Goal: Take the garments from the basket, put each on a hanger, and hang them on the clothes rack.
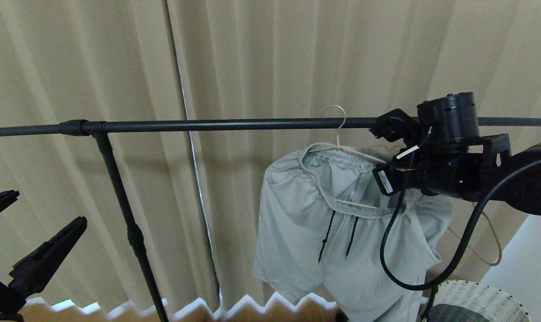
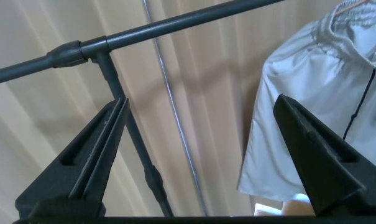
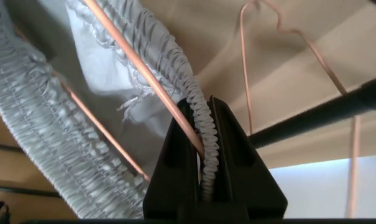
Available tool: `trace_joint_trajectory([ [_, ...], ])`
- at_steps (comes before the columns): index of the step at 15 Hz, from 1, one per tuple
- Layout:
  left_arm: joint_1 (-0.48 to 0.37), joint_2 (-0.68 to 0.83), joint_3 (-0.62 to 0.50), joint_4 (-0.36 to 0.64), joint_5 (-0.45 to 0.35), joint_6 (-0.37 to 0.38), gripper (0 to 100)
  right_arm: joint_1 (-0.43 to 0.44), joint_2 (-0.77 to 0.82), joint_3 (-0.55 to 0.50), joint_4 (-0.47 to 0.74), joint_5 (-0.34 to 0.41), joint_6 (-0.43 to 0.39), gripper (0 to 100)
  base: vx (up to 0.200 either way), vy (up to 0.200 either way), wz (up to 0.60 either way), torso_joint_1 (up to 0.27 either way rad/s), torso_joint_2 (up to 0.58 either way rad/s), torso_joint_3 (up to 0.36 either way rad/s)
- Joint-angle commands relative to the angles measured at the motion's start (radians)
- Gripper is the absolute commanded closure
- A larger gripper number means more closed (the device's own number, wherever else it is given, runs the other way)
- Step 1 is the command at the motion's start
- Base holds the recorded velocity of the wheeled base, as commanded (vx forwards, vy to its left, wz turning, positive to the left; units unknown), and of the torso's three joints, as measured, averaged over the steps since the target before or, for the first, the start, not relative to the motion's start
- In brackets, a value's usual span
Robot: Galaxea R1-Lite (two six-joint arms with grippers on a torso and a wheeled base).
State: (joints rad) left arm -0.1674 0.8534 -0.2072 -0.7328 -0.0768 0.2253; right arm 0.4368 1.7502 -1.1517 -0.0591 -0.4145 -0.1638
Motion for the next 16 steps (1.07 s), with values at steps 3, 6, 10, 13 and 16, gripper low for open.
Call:
trace_joint_trajectory([
  [3,0.0,0.003,0.0,0.001,-0.001,0.0,0,0.042,0.005,0.006,0.001,0.0,0.0,100,0.0,0.0,0.0,0.0,0.0,0.0],
  [6,0.0,0.003,0.003,0.001,-0.008,0.0,0,0.079,0.005,0.006,0.001,0.0,0.0,100,0.0,0.0,0.0,0.0,0.0,0.0],
  [10,0.0,0.003,0.005,0.0,-0.008,0.0,0,0.117,0.005,0.004,0.001,0.0,-0.002,100,0.0,0.0,0.0,0.0,0.0,0.0],
  [13,0.0,0.004,0.005,0.001,-0.008,0.0,0,0.122,0.006,0.004,0.001,0.008,0.0,100,0.0,0.0,0.0,0.0,0.0,0.0],
  [16,0.0,0.006,0.005,0.001,-0.008,0.0,0,0.125,0.003,0.021,-0.004,0.023,0.027,0,0.0,0.0,0.0,0.0,0.0,0.0],
])
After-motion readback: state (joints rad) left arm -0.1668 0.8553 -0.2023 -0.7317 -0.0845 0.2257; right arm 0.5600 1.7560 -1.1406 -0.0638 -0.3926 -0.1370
